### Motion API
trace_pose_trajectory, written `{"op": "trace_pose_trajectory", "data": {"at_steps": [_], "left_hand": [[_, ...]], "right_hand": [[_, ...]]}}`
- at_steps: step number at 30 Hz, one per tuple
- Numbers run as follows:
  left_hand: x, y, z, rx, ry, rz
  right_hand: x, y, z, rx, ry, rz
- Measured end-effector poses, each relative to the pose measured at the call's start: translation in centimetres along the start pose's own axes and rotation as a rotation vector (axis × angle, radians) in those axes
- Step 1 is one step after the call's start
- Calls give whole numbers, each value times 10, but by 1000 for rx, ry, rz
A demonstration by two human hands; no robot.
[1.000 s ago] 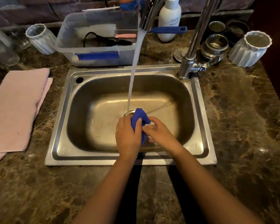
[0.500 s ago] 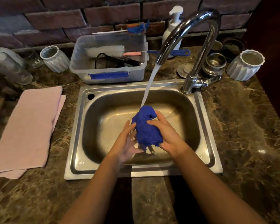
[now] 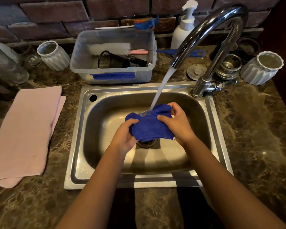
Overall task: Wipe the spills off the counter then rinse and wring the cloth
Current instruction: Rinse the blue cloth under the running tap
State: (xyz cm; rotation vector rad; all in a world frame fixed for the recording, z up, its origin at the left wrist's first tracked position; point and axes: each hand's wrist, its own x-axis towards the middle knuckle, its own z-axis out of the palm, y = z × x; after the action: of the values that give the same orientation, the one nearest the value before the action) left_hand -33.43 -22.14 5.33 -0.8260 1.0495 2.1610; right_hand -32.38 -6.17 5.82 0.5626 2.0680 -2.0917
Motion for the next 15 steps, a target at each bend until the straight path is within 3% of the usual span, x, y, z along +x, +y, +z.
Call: {"op": "trace_pose_trajectory", "data": {"at_steps": [4,5,7,9,13,15], "left_hand": [[-8,5,2,147,-54,-5],[-10,7,2,239,-68,21],[-11,10,3,421,-122,93],[-14,10,4,534,-197,138],[-13,9,1,560,-227,154],[-10,12,-6,845,-142,321]], "right_hand": [[2,-1,-8,133,-125,75],[1,0,-11,65,-185,87],[-2,3,-12,-296,-259,32],[-3,9,-12,-564,-175,-96],[-1,12,-14,-583,-55,-156],[1,13,-17,-646,-63,-118]]}}
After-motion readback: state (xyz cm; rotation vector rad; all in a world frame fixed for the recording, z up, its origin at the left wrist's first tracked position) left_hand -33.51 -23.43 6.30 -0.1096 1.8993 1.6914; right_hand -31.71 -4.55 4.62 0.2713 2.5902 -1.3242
